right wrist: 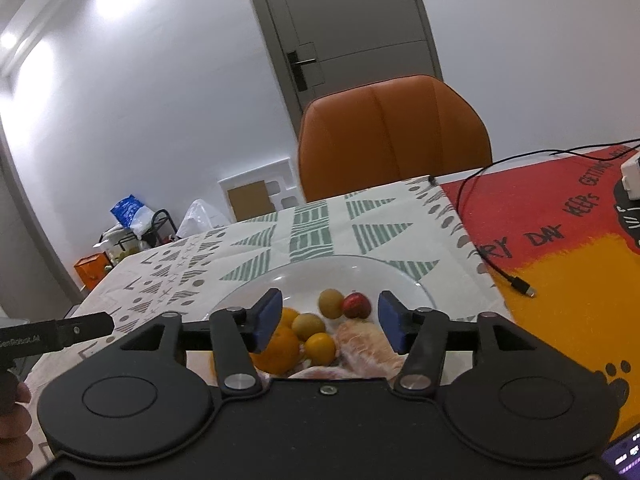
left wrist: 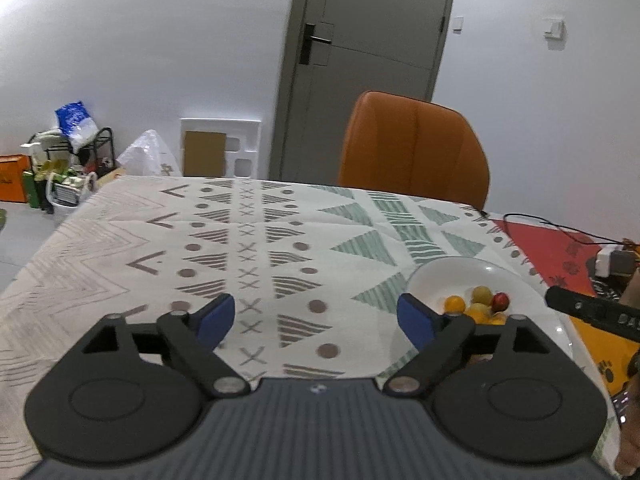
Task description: Organize fruits
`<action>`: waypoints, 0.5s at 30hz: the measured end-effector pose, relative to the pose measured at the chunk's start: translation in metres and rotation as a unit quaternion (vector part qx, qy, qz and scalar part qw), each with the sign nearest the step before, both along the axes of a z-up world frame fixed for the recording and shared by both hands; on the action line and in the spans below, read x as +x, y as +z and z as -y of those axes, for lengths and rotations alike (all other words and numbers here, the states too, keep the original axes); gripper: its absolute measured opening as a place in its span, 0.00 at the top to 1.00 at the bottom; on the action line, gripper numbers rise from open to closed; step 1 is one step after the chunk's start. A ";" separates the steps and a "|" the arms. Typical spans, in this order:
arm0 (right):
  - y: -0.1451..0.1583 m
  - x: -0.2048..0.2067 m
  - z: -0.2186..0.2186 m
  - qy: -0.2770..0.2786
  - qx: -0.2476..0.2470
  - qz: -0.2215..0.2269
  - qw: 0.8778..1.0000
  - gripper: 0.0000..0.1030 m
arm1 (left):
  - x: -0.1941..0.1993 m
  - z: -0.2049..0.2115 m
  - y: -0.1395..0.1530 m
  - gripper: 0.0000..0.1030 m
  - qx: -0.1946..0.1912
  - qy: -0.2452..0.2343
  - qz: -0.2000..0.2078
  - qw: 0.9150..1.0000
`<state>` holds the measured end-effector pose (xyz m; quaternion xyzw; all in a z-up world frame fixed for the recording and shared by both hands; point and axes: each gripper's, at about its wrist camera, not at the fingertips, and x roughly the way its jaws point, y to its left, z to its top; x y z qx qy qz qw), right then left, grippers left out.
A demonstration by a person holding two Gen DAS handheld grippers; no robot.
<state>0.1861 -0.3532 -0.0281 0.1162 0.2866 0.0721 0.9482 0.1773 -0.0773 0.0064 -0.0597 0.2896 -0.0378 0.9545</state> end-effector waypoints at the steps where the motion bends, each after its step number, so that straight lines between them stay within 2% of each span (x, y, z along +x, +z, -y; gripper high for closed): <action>1: 0.002 -0.002 -0.003 0.002 -0.001 0.002 1.000 0.41 | -0.002 -0.003 0.001 0.13 0.006 0.007 -0.002 1.000; 5: 0.009 -0.010 -0.015 0.008 -0.007 0.009 1.000 0.23 | -0.012 -0.015 0.007 0.09 0.008 0.012 0.002 1.000; 9: 0.015 -0.018 -0.025 0.018 -0.004 0.015 1.000 0.13 | -0.024 -0.025 0.011 0.07 0.015 0.020 0.007 1.000; 11: 0.018 -0.023 -0.031 0.019 -0.011 0.020 1.000 0.04 | -0.030 -0.030 0.014 0.07 0.013 0.021 0.006 1.000; 15: 0.024 -0.032 -0.042 0.030 -0.020 0.025 0.999 0.00 | -0.043 -0.038 0.019 0.05 0.014 0.024 0.007 1.000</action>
